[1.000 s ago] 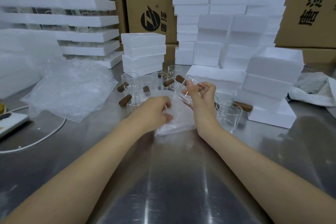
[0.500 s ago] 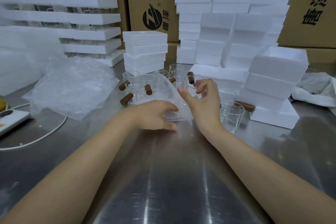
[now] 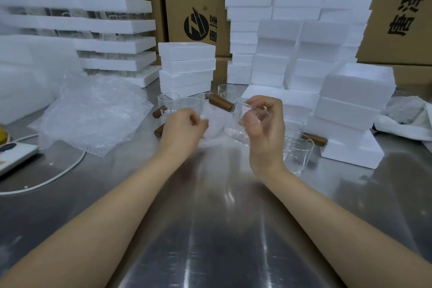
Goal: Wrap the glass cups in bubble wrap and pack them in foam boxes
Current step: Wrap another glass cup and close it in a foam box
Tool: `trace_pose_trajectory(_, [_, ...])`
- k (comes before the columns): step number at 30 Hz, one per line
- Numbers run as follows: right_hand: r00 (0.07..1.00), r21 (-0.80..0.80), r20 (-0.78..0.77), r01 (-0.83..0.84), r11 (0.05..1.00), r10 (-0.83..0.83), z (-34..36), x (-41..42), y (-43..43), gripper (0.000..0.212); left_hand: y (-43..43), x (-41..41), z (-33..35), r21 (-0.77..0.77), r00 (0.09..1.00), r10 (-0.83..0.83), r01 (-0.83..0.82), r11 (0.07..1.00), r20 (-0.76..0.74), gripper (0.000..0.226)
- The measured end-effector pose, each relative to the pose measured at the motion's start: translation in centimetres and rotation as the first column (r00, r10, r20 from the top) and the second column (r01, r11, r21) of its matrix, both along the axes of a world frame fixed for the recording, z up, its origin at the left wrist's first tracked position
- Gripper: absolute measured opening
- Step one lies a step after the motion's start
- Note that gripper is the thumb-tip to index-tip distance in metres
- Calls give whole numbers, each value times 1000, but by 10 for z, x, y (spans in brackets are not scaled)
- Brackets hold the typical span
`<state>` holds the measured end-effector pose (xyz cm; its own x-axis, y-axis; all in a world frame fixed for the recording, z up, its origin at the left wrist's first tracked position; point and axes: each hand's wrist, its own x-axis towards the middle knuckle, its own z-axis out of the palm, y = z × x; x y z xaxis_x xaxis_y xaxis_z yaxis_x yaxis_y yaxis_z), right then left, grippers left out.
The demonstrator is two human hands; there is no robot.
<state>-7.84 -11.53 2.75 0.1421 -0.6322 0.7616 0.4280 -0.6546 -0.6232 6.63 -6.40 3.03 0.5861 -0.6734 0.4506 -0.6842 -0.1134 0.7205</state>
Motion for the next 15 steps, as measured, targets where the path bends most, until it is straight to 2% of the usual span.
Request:
trace_pose_trajectory(2, [999, -179, -46, -1, 984, -8, -1, 0, 1, 16, 1, -2, 6, -156, 993, -21, 3, 988, -117, 16])
trace_pose_trajectory(3, [995, -218, -91, 13, 976, -34, -2, 1, 2, 15, 2, -4, 9, -223, 987, -34, -1, 975, -154, 16])
trace_pose_trajectory(5, [974, -203, -193, 76, 976, -116, -4, 1, 3, 16, 5, -7, 14, -320, 981, -55, -8, 947, -187, 17])
trace_pose_trajectory(7, [951, -116, -276, 114, 987, -143, -5, 1, 2, 19, 8, -10, 18, -379, 975, -69, -16, 925, -210, 14])
trace_pose_trajectory(10, [938, 0, -326, 122, 993, -115, -4, 1, 0, 17, 10, -11, 22, -384, 980, -101, 28, 923, -171, 13])
trace_pose_trajectory(15, [907, 115, -412, 142, 983, -83, -10, 6, -1, 26, 10, -23, 19, -270, 969, -245, 231, 935, -20, 22])
